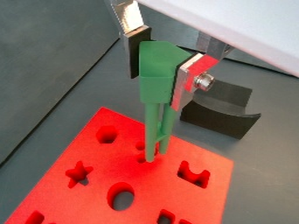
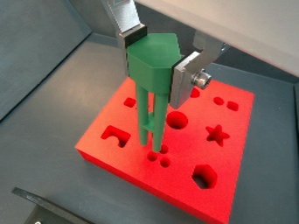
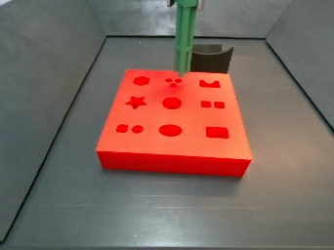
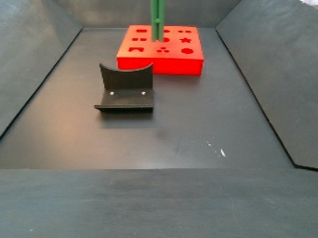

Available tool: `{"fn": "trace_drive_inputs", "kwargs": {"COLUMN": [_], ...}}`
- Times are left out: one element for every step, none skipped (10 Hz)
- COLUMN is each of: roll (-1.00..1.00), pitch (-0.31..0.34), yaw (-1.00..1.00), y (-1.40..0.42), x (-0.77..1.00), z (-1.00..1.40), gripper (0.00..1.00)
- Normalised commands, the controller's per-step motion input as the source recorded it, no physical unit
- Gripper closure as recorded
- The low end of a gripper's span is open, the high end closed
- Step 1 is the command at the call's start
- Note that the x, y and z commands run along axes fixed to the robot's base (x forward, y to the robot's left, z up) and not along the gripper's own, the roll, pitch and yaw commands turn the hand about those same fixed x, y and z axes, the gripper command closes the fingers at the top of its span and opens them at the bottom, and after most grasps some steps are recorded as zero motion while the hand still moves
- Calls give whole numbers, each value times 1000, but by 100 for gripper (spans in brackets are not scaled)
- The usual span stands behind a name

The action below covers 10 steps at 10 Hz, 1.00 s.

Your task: Insert the 3 prong object.

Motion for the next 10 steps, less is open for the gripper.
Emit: {"fn": "trace_drive_inputs", "kwargs": {"roll": [-7, 0, -9, 0, 0, 0, 0, 0, 0, 0], "pitch": [-83, -109, -149, -107, -63, -60, -76, -100, -111, -101], "yaw": [-80, 0, 0, 69, 57, 83, 123, 177, 257, 300], "y": [74, 34, 0, -23, 0, 0, 0, 0, 0, 0], "x": [-166, -149, -231, -6, 0, 0, 0, 0, 0, 0], "z": [-54, -103, -114, -103, -89, -74, -134, -177, -186, -171], "gripper": [100, 100, 100, 100, 100, 100, 100, 100, 100, 100]}}
